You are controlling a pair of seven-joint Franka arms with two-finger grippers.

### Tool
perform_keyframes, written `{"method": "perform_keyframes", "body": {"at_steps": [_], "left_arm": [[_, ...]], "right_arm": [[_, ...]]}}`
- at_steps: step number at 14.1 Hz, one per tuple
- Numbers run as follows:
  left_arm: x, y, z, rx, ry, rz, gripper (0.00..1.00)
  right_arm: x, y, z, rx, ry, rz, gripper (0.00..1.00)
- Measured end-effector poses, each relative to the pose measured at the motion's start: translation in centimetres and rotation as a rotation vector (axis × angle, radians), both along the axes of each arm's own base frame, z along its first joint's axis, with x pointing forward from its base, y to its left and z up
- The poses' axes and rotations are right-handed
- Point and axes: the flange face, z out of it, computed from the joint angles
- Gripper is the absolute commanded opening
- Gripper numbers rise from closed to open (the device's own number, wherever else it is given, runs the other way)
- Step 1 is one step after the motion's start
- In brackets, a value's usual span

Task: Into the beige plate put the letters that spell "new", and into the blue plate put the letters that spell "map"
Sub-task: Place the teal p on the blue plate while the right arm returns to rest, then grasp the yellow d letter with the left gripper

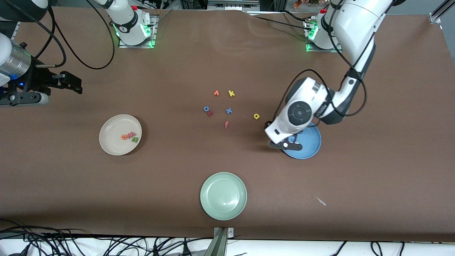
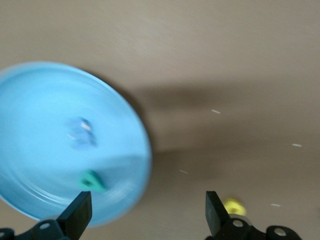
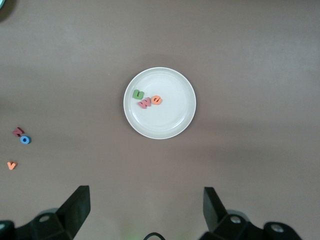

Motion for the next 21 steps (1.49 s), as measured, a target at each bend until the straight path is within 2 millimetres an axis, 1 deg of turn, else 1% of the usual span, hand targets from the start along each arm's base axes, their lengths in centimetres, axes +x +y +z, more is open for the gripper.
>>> {"method": "perform_keyframes", "body": {"at_steps": [2,5,7,10,13,15,17,20,21], "left_arm": [[-1.9,-2.7,-0.4,0.015,0.009,0.040,1.00],[-3.5,-5.0,-1.5,0.030,0.010,0.088,1.00],[-4.3,-6.0,-2.3,0.026,0.008,0.087,1.00],[-5.9,-7.5,-3.4,0.005,0.000,0.059,0.99],[-7.9,-7.6,-6.1,-0.015,-0.012,0.040,0.98],[-8.8,-7.2,-7.5,-0.010,-0.024,0.009,0.93],[-9.1,-7.1,-7.9,-0.005,-0.025,-0.009,0.82],[-9.5,-7.1,-8.2,-0.009,-0.021,-0.049,0.79],[-9.5,-7.2,-8.3,-0.019,-0.028,-0.060,0.63]], "right_arm": [[0.1,-0.3,0.1,-0.001,-0.005,-0.003,1.00],[0.1,-0.9,0.1,0.000,-0.009,-0.013,1.00],[0.4,-1.4,0.1,0.001,-0.024,-0.020,1.00],[0.5,-1.5,-0.2,0.002,-0.030,-0.013,1.00],[0.6,-1.2,-0.6,0.002,-0.024,-0.006,1.00],[0.8,-1.1,-0.9,0.002,-0.019,-0.005,1.00],[0.9,-1.1,-1.2,0.002,-0.016,-0.005,1.00],[0.9,-1.1,-1.2,0.002,-0.018,-0.005,1.00],[0.9,-1.1,-1.2,0.002,-0.018,-0.005,1.00]]}}
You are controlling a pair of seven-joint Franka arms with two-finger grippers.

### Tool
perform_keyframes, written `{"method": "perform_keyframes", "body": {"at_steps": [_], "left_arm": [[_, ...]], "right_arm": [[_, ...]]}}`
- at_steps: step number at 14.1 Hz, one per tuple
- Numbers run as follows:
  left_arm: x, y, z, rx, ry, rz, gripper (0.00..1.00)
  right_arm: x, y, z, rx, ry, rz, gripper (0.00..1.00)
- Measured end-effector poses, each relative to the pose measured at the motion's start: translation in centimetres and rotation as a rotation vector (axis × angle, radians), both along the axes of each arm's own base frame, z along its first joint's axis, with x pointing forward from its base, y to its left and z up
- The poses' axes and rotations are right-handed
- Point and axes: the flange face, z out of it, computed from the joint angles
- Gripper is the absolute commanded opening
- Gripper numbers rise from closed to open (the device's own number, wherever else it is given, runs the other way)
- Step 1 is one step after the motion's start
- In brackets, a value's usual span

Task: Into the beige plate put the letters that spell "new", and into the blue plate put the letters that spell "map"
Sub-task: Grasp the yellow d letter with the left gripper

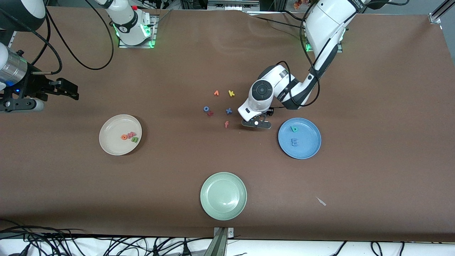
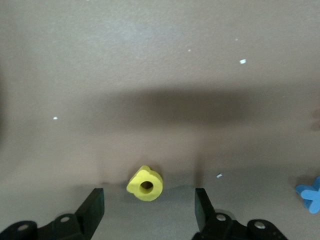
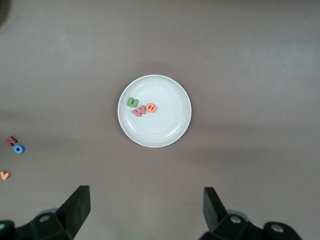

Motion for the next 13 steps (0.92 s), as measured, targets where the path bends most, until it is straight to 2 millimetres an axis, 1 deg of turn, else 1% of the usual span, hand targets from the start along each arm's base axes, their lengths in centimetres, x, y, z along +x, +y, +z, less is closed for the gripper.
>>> {"method": "perform_keyframes", "body": {"at_steps": [2,3,4,5,10,11,13], "left_arm": [[-0.1,0.0,-0.3,-0.008,-0.004,-0.008,0.36],[-0.1,0.0,-0.3,-0.009,-0.004,-0.009,0.24],[-0.1,0.0,-0.3,-0.009,-0.005,-0.010,0.15],[0.0,0.0,-0.3,-0.012,-0.007,-0.012,0.12],[0.2,0.4,0.2,0.000,0.002,-0.022,0.12],[0.5,0.6,0.7,0.008,0.005,-0.026,0.12],[1.6,1.8,2.7,0.025,0.007,-0.045,0.12]], "right_arm": [[0.0,0.0,0.0,0.000,0.000,0.000,1.00],[0.0,0.0,0.0,0.000,0.000,0.000,1.00],[0.0,0.0,0.0,0.000,-0.001,0.000,1.00],[0.0,0.0,0.0,0.000,-0.002,0.000,1.00],[0.0,0.0,0.0,0.000,-0.003,0.000,1.00],[0.0,0.0,0.0,0.000,-0.003,0.000,1.00],[0.0,0.0,0.0,0.000,-0.004,0.000,1.00]]}}
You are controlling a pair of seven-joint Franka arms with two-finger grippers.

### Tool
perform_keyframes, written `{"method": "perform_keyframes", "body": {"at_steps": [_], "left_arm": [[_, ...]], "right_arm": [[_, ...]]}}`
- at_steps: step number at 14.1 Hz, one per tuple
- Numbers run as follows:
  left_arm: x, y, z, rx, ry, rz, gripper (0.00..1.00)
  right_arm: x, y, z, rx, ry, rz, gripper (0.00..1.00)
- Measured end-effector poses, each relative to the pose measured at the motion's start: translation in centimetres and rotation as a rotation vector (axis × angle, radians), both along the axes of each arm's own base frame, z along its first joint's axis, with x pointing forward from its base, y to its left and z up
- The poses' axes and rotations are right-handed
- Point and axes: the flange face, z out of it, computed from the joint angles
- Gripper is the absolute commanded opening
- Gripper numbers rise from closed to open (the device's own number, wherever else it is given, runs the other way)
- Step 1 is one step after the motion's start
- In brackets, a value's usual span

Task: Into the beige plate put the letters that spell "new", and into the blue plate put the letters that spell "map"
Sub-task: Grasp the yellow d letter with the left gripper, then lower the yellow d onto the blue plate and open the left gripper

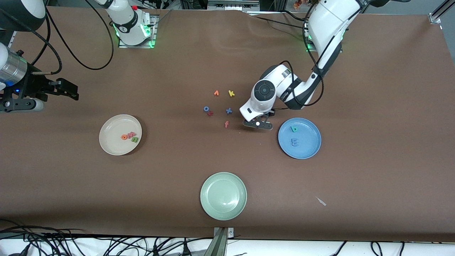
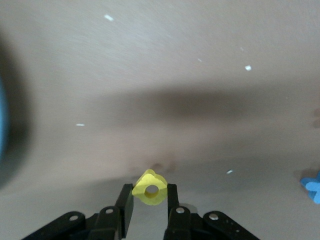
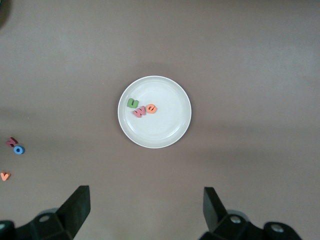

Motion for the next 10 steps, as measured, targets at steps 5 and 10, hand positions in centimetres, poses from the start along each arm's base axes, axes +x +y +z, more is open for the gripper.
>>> {"method": "perform_keyframes", "body": {"at_steps": [5,10], "left_arm": [[5.4,8.5,7.3,0.009,-0.004,-0.134,0.12],[7.4,15.9,6.7,0.005,0.039,-0.143,0.93]], "right_arm": [[0.0,0.0,0.0,0.000,0.000,0.000,1.00],[0.0,0.0,0.0,0.000,0.000,0.000,1.00]]}}
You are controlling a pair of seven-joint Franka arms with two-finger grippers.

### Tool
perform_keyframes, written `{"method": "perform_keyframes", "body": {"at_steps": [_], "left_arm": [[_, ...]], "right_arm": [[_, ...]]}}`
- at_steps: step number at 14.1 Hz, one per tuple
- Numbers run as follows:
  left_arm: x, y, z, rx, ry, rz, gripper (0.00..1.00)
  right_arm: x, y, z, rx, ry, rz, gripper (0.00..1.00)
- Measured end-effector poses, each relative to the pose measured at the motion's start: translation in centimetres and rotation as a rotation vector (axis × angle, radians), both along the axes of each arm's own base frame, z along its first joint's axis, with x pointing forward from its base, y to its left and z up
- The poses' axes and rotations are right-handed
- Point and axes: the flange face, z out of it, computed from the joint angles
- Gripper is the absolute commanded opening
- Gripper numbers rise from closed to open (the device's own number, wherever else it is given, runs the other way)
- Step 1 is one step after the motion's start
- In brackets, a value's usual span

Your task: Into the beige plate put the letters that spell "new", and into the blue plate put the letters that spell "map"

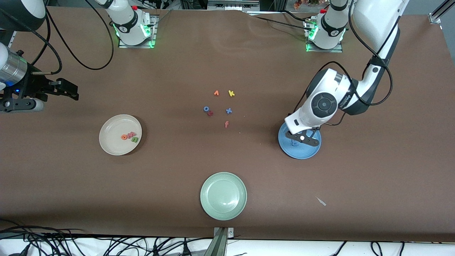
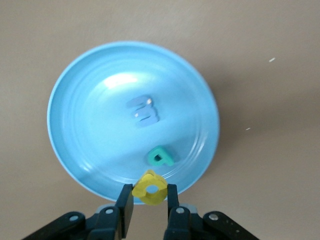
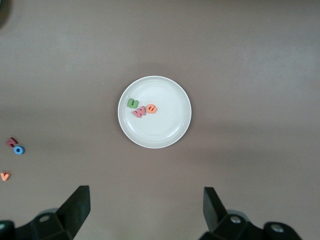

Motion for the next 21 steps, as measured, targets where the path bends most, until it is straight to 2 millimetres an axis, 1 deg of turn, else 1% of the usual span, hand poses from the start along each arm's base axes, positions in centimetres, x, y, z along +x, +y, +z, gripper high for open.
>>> {"method": "perform_keyframes", "body": {"at_steps": [1,3,4,6,7,9,12,13,15,18,19,21], "left_arm": [[-0.3,0.1,-0.7,0.002,0.011,-0.001,1.00],[-0.6,0.0,-1.2,0.001,0.016,-0.004,1.00],[-0.4,0.0,-0.9,-0.002,0.008,-0.003,1.00],[0.8,-0.2,0.9,-0.013,-0.029,0.004,1.00],[1.6,-0.2,2.4,-0.017,-0.048,0.009,1.00],[3.0,0.0,6.5,-0.006,-0.063,0.024,1.00],[5.0,0.9,14.6,0.011,-0.082,0.055,1.00],[5.3,1.2,17.2,0.016,-0.086,0.065,1.00],[5.2,2.1,21.2,0.029,-0.083,0.085,1.00],[5.0,5.0,26.6,0.005,-0.137,0.146,1.00],[4.8,6.4,28.3,-0.017,-0.153,0.184,1.00],[4.2,10.1,31.3,-0.044,-0.180,0.269,1.00]], "right_arm": [[0.0,0.0,0.0,0.000,0.000,0.000,1.00],[0.0,0.0,0.0,0.000,0.000,0.000,1.00],[0.0,0.0,0.0,0.000,0.000,0.000,1.00],[0.0,0.0,0.0,0.000,0.000,0.000,1.00],[0.0,0.0,0.0,0.000,0.000,0.001,1.00],[0.0,0.0,0.0,0.000,0.000,0.001,1.00],[0.0,0.0,0.0,0.000,0.000,0.001,1.00],[0.0,0.0,0.0,0.000,0.000,0.001,1.00],[0.0,0.0,0.0,0.000,0.000,0.001,1.00],[0.0,0.1,0.0,0.000,0.000,0.001,1.00],[0.0,0.1,0.0,0.000,0.000,0.001,1.00],[0.0,0.1,0.0,0.000,0.000,0.001,1.00]]}}
